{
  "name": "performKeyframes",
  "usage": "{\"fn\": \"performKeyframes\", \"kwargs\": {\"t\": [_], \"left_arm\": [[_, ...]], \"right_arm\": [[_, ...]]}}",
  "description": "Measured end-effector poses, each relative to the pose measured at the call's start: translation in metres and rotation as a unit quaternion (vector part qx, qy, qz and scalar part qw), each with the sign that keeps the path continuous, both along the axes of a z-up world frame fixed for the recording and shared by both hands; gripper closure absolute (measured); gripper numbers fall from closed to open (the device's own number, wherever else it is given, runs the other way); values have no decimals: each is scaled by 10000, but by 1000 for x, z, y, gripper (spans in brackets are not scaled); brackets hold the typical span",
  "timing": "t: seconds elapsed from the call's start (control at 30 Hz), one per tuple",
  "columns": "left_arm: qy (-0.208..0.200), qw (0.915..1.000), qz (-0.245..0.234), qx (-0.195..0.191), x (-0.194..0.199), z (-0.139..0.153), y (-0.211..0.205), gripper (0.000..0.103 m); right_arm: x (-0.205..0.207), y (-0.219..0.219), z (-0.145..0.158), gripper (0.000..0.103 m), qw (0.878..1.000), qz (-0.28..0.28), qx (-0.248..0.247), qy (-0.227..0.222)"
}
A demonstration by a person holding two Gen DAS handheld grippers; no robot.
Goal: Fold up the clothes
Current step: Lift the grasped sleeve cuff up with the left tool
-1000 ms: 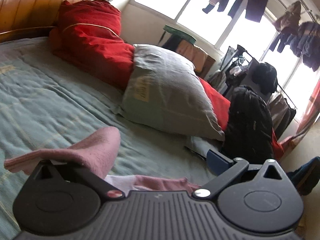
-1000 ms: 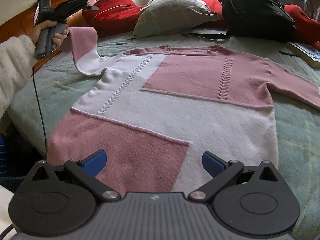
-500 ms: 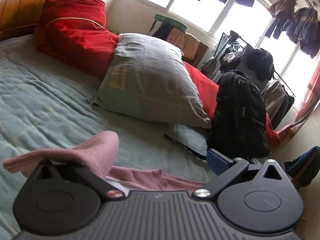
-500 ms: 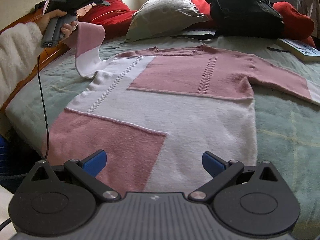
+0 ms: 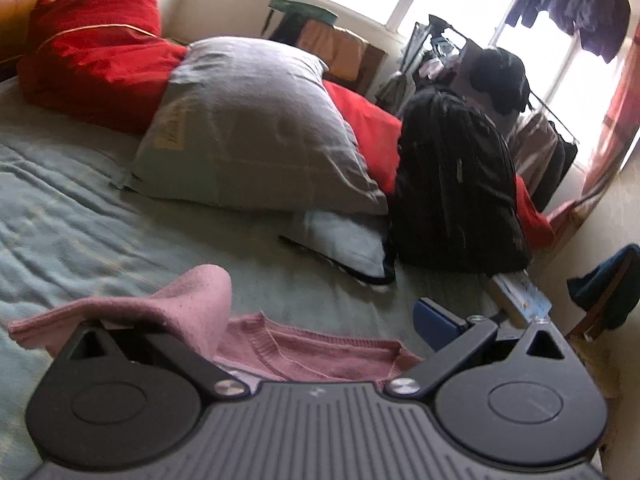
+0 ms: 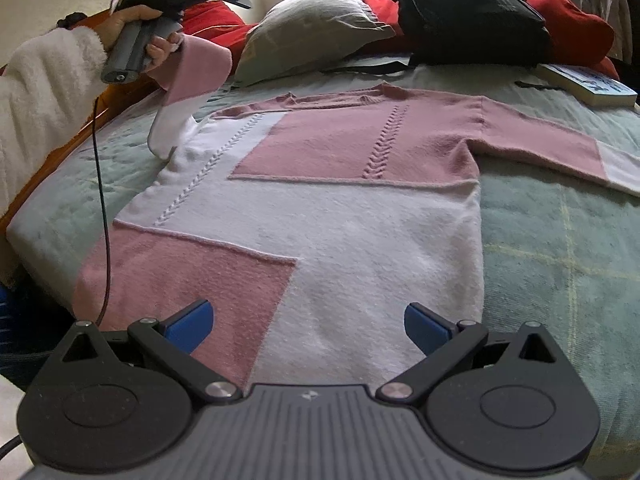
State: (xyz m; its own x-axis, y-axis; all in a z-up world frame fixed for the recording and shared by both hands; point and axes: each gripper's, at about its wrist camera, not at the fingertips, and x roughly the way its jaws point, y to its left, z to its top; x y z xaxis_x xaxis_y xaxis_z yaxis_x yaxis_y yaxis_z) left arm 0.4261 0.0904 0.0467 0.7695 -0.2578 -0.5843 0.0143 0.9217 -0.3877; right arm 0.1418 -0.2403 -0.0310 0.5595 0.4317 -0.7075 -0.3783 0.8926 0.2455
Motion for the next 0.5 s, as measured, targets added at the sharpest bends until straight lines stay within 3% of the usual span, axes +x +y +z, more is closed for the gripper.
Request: {"fn": "performKeyframes", "kwargs": {"t": [0.2, 0.33, 0.5], "left_arm": [[39, 10000, -69, 7, 8, -22, -29, 1], [-19, 9996, -164, 214, 7, -33, -52, 1], [-188, 9995, -266, 27, 0, -44, -73, 1]], "right_arm": [[10, -9, -1, 0, 9998, 91, -2, 148], [18, -7, 2, 0, 9992, 193, -159, 305], [23, -9, 2, 0, 9992, 200, -225, 279]]}}
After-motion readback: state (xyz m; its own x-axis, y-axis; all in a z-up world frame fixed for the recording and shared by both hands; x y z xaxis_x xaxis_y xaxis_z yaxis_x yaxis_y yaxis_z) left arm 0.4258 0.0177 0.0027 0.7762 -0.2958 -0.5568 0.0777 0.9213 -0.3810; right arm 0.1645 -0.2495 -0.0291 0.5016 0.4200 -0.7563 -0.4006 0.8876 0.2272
